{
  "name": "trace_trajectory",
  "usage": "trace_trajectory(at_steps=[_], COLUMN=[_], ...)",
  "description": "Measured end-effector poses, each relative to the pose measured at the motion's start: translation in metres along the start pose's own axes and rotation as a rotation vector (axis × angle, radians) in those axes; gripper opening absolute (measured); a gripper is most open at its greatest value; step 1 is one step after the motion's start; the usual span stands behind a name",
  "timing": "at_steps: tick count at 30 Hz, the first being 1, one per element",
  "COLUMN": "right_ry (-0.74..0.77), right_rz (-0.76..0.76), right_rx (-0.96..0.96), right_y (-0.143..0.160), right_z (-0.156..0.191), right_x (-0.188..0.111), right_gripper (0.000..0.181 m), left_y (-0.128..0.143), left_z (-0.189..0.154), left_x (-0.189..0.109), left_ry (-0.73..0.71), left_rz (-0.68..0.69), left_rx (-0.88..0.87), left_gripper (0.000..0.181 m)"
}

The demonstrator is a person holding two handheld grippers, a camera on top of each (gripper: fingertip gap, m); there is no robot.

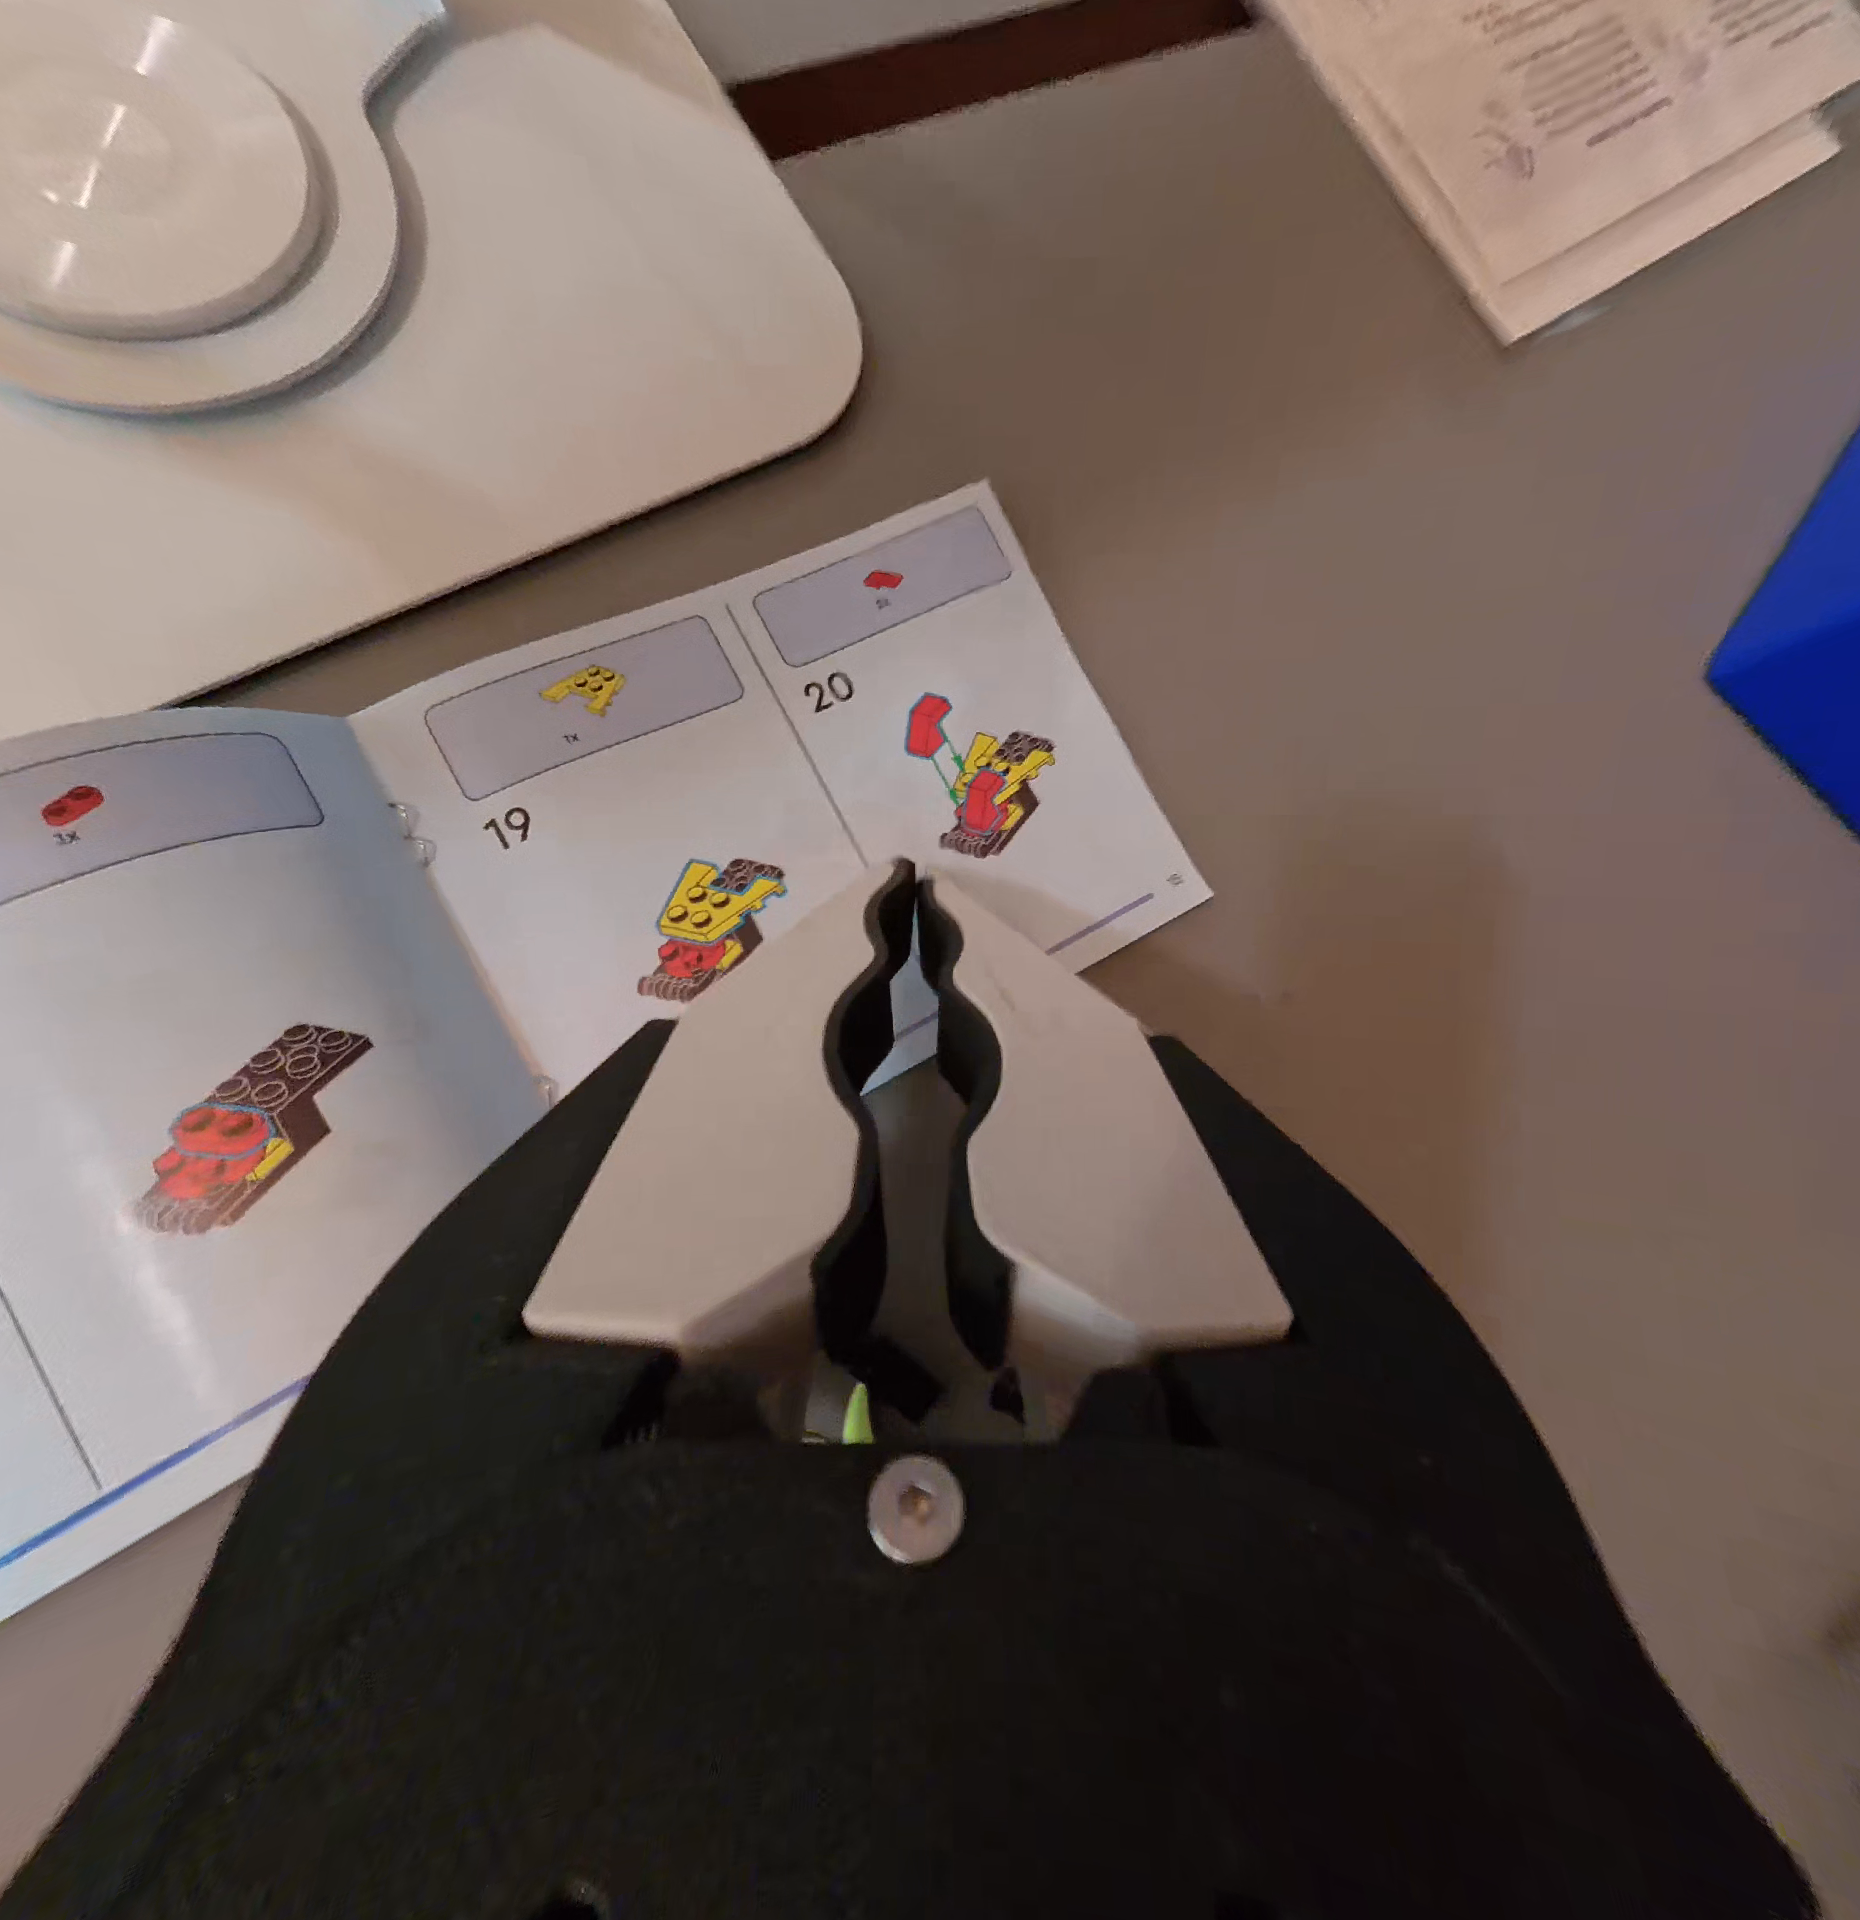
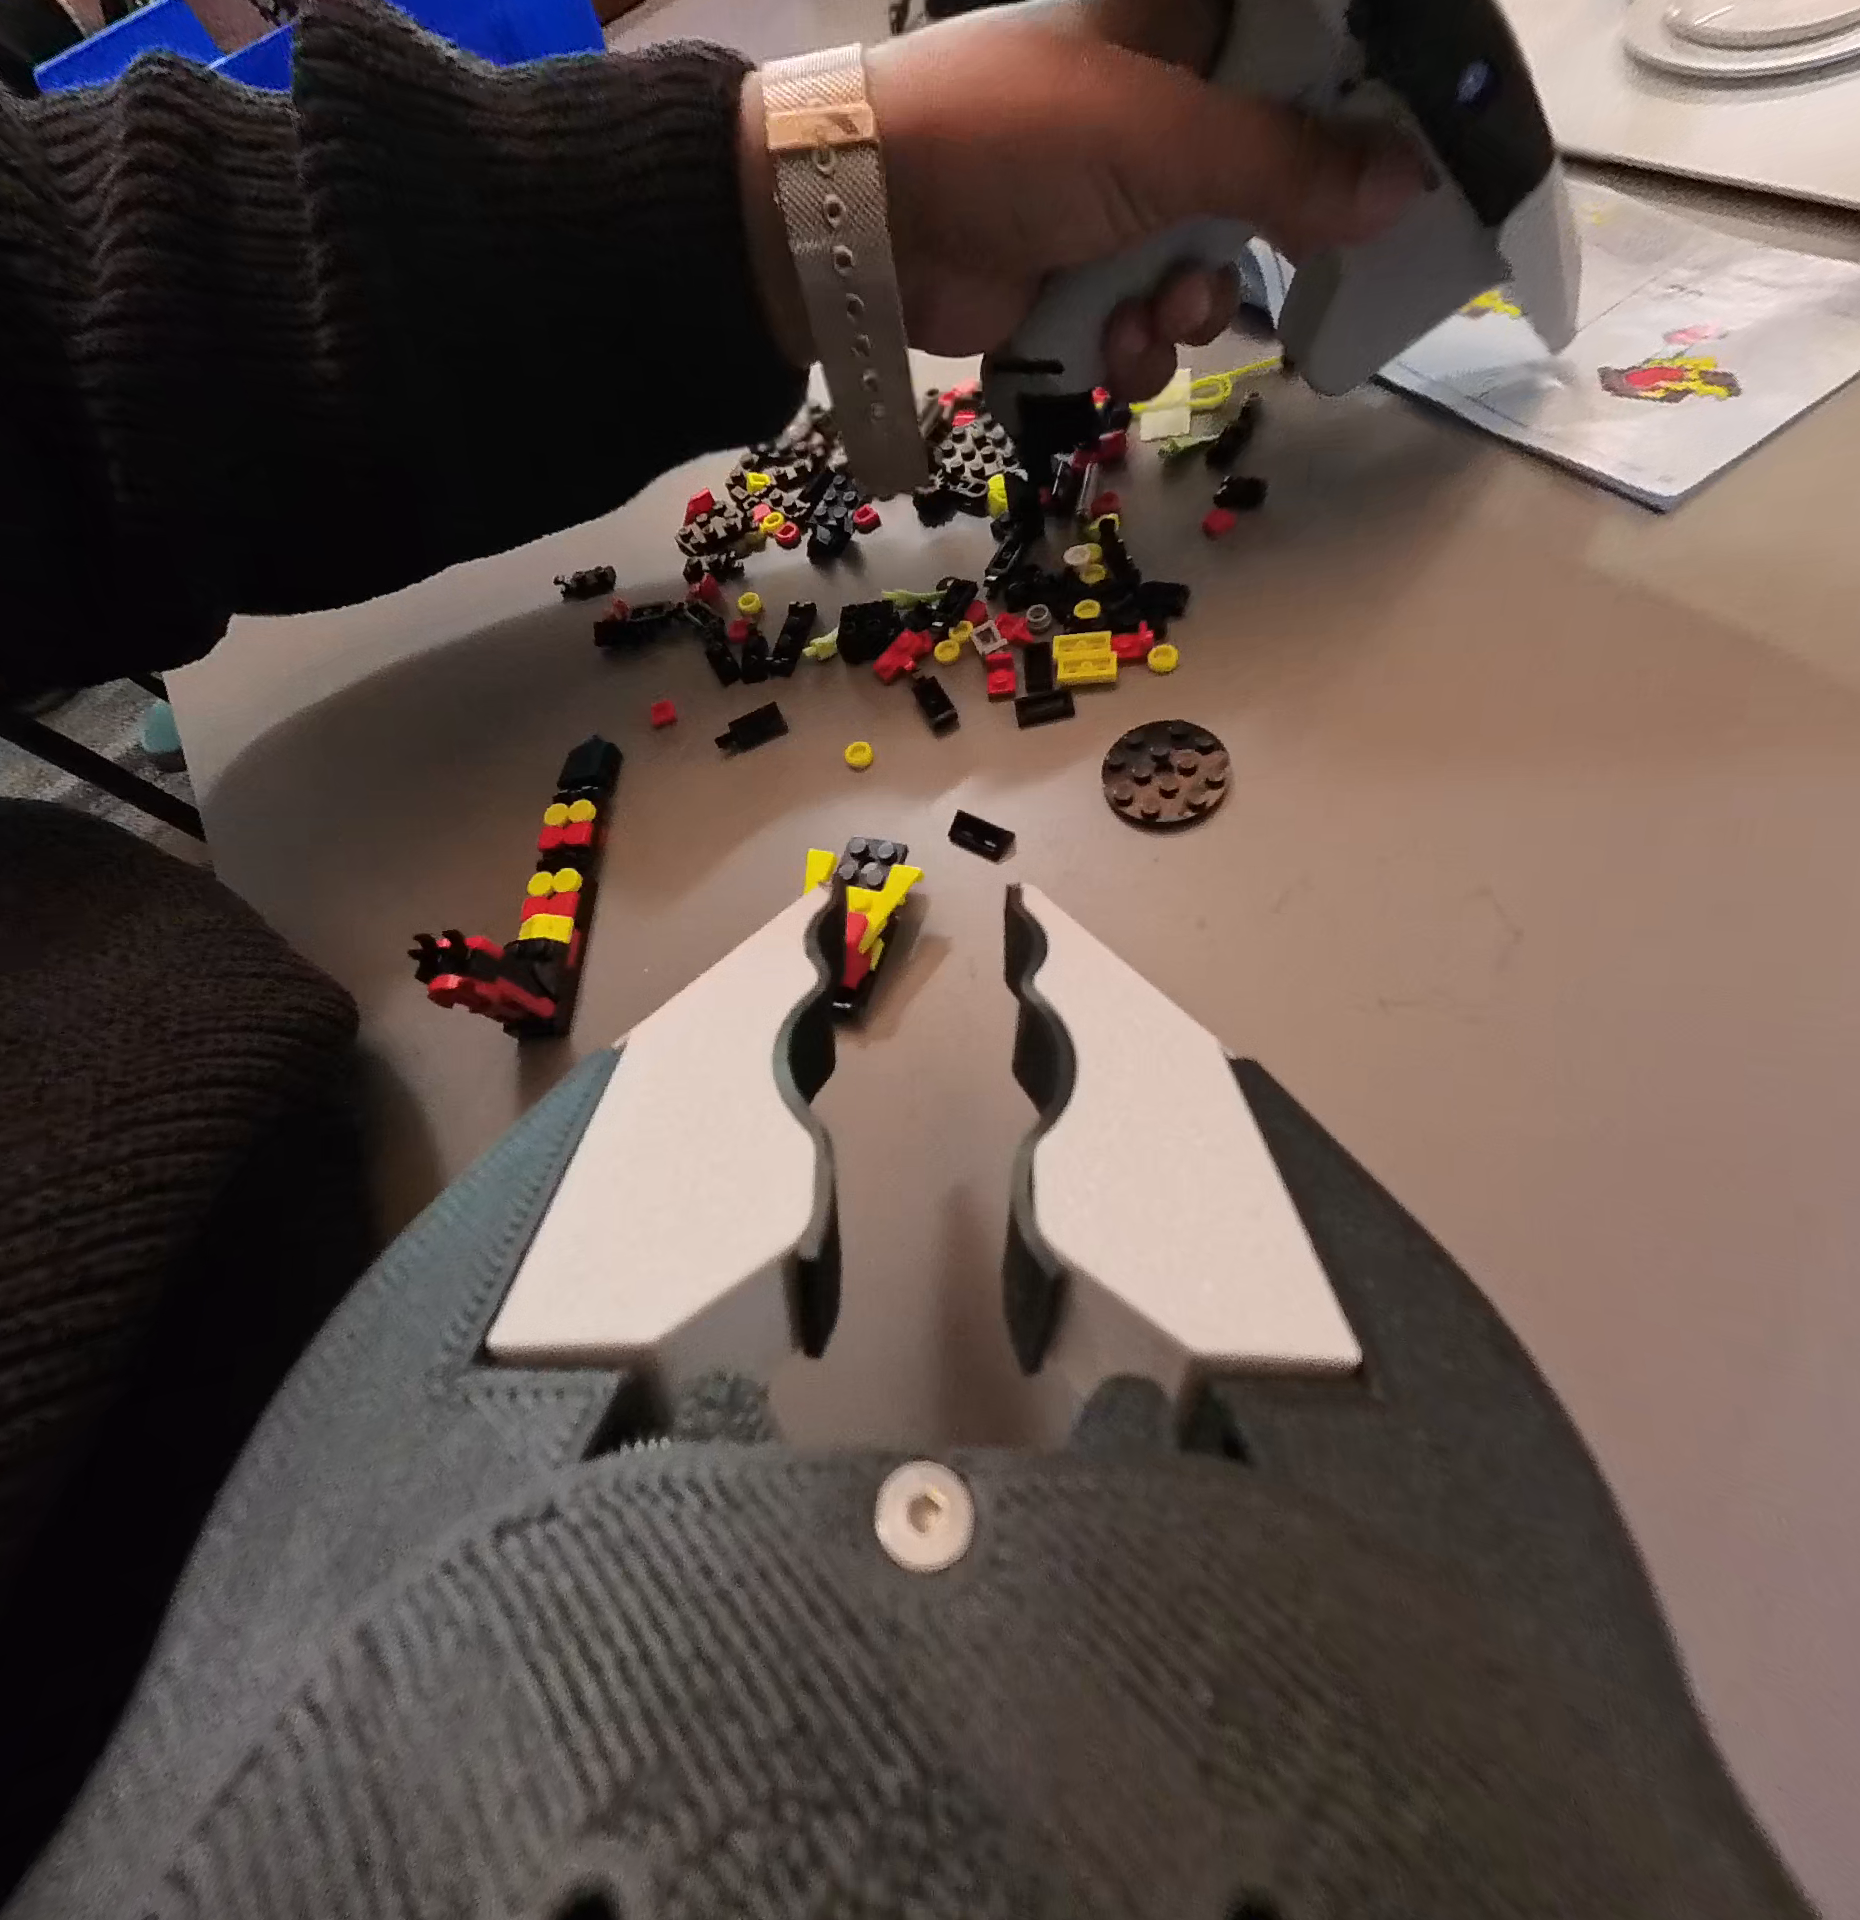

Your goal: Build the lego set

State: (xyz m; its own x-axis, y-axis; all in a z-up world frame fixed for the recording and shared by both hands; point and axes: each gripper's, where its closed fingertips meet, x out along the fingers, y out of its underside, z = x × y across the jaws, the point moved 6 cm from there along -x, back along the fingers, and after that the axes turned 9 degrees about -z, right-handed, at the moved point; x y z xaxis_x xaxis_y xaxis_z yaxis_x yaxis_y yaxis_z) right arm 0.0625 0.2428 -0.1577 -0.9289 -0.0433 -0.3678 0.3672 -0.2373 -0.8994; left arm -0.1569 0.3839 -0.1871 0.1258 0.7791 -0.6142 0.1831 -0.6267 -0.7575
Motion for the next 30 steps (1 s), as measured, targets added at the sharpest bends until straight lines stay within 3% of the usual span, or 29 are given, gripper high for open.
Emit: trace_trajectory(at_steps=[1,3,7,17,21,27,30], right_ry=[0.001,0.001,-0.001,-0.003,-0.003,-0.001,0.0], right_rz=[0.0,0.003,0.01,0.005,0.004,0.002,0.004], right_rx=[0.003,0.009,0.01,0.021,0.018,0.015,0.011], right_y=[0.0,0.001,0.002,0.002,0.002,0.001,0.001], right_z=[-0.001,-0.002,-0.002,-0.003,-0.002,-0.002,-0.002], right_x=[0.0,0.001,0.003,0.002,0.001,0.0,0.001], right_gripper=[0.029,0.029,0.029,0.029,0.029,0.029,0.029], left_y=[-0.002,-0.002,-0.001,0.003,0.005,0.003,0.003], left_z=[-0.003,-0.011,-0.018,-0.017,-0.018,-0.017,-0.016], left_x=[-0.002,-0.001,0.008,0.014,0.013,0.014,0.014], left_ry=[0.024,0.079,0.03,-0.043,-0.062,-0.078,-0.068], left_rz=[-0.009,0.002,0.02,0.042,0.027,0.038,0.042], left_rx=[-0.001,0.029,0.118,0.207,0.23,0.22,0.215], left_gripper=[0.01,0.054,0.068,0.055,0.042,0.001,0.001])
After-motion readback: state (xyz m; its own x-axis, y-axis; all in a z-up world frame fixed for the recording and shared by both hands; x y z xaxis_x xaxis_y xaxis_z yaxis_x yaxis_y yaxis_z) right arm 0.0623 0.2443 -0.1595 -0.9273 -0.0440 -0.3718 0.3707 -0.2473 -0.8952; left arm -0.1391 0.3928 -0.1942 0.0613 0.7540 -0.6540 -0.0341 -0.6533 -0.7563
